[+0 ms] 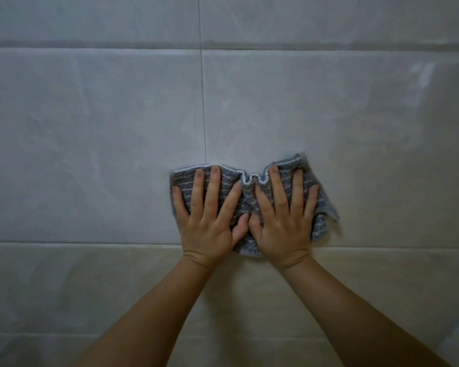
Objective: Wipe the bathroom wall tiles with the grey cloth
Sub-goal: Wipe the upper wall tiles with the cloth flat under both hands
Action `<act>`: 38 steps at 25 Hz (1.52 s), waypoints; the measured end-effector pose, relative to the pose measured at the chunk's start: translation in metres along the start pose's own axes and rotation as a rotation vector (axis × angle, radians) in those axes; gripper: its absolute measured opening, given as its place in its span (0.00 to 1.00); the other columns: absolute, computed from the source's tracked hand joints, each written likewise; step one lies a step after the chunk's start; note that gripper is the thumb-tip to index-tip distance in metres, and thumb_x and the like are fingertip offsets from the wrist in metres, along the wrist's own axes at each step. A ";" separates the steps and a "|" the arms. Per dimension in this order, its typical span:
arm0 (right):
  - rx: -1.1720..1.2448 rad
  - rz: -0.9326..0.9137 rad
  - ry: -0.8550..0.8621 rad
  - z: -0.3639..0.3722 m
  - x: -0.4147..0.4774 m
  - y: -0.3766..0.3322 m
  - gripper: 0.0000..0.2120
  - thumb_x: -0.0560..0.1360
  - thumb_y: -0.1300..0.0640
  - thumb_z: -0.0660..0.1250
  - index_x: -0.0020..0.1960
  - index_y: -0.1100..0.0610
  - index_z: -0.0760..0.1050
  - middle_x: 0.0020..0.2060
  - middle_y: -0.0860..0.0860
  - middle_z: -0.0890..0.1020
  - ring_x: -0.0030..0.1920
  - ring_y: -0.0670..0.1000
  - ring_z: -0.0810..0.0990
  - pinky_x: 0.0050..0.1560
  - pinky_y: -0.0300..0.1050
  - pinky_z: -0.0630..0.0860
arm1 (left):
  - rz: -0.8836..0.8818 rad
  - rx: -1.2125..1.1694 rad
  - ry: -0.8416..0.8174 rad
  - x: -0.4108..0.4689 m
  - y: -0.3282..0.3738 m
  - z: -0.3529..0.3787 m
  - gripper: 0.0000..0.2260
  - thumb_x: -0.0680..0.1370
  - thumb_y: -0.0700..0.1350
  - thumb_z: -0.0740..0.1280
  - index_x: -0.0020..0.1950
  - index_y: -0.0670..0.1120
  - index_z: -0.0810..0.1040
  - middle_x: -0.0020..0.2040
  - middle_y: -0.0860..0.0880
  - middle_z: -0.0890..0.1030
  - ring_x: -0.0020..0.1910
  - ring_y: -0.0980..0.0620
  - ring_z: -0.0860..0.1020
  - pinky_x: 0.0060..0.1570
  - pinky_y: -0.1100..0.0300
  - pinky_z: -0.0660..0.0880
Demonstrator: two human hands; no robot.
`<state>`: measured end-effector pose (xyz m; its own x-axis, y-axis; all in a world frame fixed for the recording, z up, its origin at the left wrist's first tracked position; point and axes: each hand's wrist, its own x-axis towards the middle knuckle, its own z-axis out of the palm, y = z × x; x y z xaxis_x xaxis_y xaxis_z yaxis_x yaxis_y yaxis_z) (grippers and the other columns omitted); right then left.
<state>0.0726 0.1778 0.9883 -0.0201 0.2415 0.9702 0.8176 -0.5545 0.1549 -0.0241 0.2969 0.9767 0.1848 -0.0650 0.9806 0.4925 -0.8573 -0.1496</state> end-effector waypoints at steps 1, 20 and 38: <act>-0.001 -0.013 0.004 -0.001 -0.004 0.006 0.21 0.80 0.49 0.54 0.71 0.51 0.66 0.72 0.55 0.64 0.75 0.63 0.55 0.75 0.66 0.49 | -0.007 0.000 -0.003 -0.003 0.008 0.001 0.26 0.80 0.60 0.56 0.77 0.52 0.63 0.75 0.41 0.63 0.79 0.42 0.52 0.74 0.36 0.50; -0.093 0.122 0.071 -0.050 -0.063 0.250 0.27 0.77 0.49 0.53 0.76 0.48 0.58 0.78 0.54 0.54 0.73 0.69 0.57 0.72 0.70 0.50 | 0.089 -0.133 -0.055 0.049 0.254 0.043 0.25 0.79 0.61 0.61 0.75 0.55 0.67 0.77 0.47 0.62 0.77 0.45 0.58 0.76 0.40 0.48; -0.097 0.297 0.108 -0.060 0.018 0.247 0.26 0.80 0.48 0.49 0.77 0.52 0.59 0.75 0.60 0.61 0.74 0.69 0.56 0.72 0.71 0.51 | 0.110 -0.128 -0.049 0.136 0.235 0.027 0.24 0.81 0.60 0.58 0.76 0.55 0.66 0.78 0.45 0.60 0.78 0.44 0.59 0.75 0.38 0.48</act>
<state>0.2397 -0.0024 1.0553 0.1458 -0.0245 0.9890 0.7384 -0.6626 -0.1252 0.1398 0.1005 1.0710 0.2744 -0.1395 0.9514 0.3557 -0.9045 -0.2352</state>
